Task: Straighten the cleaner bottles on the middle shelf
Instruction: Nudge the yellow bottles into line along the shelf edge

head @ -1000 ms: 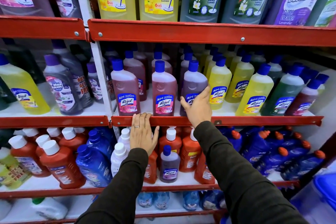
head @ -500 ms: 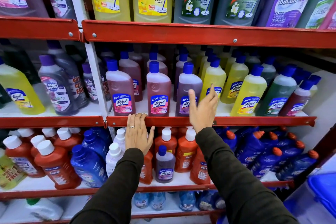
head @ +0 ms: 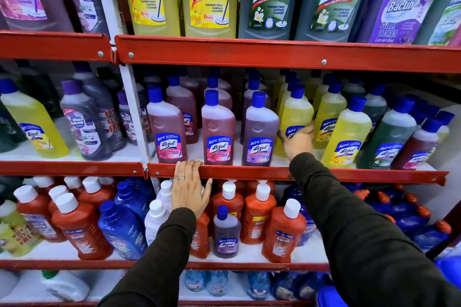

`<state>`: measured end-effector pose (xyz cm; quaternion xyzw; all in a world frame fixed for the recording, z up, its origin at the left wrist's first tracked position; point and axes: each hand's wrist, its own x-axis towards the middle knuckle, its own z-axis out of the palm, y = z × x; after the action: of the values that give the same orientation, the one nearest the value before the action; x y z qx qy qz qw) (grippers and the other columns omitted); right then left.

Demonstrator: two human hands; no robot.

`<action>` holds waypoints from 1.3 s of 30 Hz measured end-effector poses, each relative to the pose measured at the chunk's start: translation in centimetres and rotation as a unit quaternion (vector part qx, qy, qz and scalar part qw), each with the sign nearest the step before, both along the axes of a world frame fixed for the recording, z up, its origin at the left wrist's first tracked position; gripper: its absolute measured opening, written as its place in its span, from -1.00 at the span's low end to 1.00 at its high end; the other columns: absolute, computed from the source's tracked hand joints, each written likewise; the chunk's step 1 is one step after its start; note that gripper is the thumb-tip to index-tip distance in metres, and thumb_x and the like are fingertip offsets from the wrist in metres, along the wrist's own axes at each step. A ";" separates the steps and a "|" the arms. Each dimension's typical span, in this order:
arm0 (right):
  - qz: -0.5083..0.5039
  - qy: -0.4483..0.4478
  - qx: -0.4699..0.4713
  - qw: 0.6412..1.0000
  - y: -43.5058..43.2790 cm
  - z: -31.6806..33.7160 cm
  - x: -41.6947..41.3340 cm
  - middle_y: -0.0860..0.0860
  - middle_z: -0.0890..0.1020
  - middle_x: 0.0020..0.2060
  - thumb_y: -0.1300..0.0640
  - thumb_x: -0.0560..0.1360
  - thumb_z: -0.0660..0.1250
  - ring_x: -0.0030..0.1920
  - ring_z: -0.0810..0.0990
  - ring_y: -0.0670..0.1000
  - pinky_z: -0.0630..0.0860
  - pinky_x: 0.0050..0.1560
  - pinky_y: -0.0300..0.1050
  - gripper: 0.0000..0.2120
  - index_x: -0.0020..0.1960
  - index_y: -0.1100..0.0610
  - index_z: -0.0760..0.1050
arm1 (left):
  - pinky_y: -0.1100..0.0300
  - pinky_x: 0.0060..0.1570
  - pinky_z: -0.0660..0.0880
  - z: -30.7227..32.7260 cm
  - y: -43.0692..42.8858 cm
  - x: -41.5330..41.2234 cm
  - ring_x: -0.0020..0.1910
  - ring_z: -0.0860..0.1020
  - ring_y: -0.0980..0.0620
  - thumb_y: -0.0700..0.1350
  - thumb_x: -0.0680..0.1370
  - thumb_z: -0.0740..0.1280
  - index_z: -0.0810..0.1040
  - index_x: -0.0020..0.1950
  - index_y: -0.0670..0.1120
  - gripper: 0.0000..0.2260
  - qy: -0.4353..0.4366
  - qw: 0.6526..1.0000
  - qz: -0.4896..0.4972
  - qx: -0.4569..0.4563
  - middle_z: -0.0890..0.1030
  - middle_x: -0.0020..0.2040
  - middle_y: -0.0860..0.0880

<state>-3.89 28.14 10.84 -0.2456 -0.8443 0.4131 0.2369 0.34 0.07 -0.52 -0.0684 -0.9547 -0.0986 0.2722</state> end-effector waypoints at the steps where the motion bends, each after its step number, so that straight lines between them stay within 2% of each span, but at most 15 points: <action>1: 0.002 -0.007 0.004 1.000 0.1 -0.1 -0.1 0.33 0.23 0.58 -0.06 0.53 0.49 0.50 0.43 0.34 0.42 0.45 0.17 0.03 0.67 0.32 -0.10 | -0.09 0.53 0.18 0.0 -0.1 0.0 0.37 0.43 -0.17 0.15 0.58 0.05 0.40 0.37 -0.18 -0.48 -0.001 1.000 0.001 -0.002 0.51 0.30 -0.18; 7: 0.009 -0.017 0.029 0.999 0.4 -0.4 0.8 0.33 0.30 0.54 -0.13 0.53 0.47 0.48 0.45 0.34 0.47 0.45 0.20 0.04 0.66 0.33 -0.08 | -0.10 0.51 0.23 0.1 0.1 0.1 0.35 0.45 -0.19 0.15 0.58 0.05 0.41 0.35 -0.18 -0.48 0.001 1.000 0.013 -0.012 0.52 0.28 -0.18; 14: 0.006 0.007 0.088 0.996 0.5 -1.6 3.6 0.35 0.37 0.49 -0.21 0.54 0.43 0.43 0.49 0.35 0.49 0.38 0.15 0.00 0.62 0.38 0.02 | -0.10 0.50 0.24 0.2 0.3 0.2 0.33 0.46 -0.21 0.15 0.58 0.06 0.43 0.34 -0.20 -0.48 0.001 0.999 0.022 -0.024 0.54 0.25 -0.21; 24: 0.005 0.031 0.101 0.994 0.6 -2.3 6.0 0.34 0.35 0.52 -0.25 0.53 0.41 0.51 0.40 0.33 0.44 0.48 0.20 0.03 0.65 0.36 0.00 | -0.11 0.50 0.24 0.1 0.5 0.4 0.35 0.42 -0.23 0.13 0.58 0.11 0.40 0.34 -0.21 -0.50 0.010 1.000 0.016 0.003 0.51 0.26 -0.22; 29: 0.005 0.033 0.102 0.994 0.6 -2.2 6.1 0.34 0.38 0.49 -0.27 0.52 0.42 0.48 0.43 0.34 0.46 0.46 0.19 0.03 0.64 0.36 0.02 | -0.12 0.49 0.26 0.0 0.8 0.4 0.38 0.39 -0.23 0.13 0.57 0.11 0.39 0.36 -0.21 -0.49 0.017 0.999 0.016 0.026 0.50 0.29 -0.23; 33: 0.025 0.042 0.091 0.995 1.0 -2.3 6.3 0.32 0.36 0.50 -0.27 0.51 0.43 0.51 0.39 0.32 0.45 0.48 0.19 0.03 0.64 0.34 0.03 | -0.14 0.51 0.22 -0.3 1.2 0.7 0.51 0.25 -0.21 0.12 0.58 0.16 0.32 0.43 -0.20 -0.46 0.019 0.997 0.004 0.078 0.43 0.40 -0.21; 36: 0.057 0.077 0.046 0.994 1.7 -3.0 6.8 0.27 0.34 0.50 -0.26 0.52 0.43 0.53 0.36 0.26 0.44 0.50 0.15 0.01 0.65 0.30 0.04 | -0.12 0.56 0.02 -0.6 3.3 1.9 0.58 0.10 -0.17 0.10 0.58 0.19 0.19 0.51 -0.19 -0.41 0.026 0.985 -0.004 0.171 0.27 0.52 -0.19; 39: 0.097 0.128 -0.049 0.986 2.2 -3.4 7.5 0.21 0.27 0.59 -0.21 0.61 0.33 0.60 0.27 0.16 0.26 0.61 0.00 -0.13 0.69 0.23 0.04 | -0.08 0.57 -0.09 -0.1 6.9 3.5 0.56 0.16 -0.06 0.12 0.56 0.15 0.17 0.54 -0.11 -0.40 0.044 0.970 -0.039 0.236 0.21 0.56 -0.10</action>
<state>3.58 30.37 7.44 -0.1186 -0.8058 0.5030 0.2892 3.82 6.97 -0.62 -0.0434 -0.8882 -0.3283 0.3186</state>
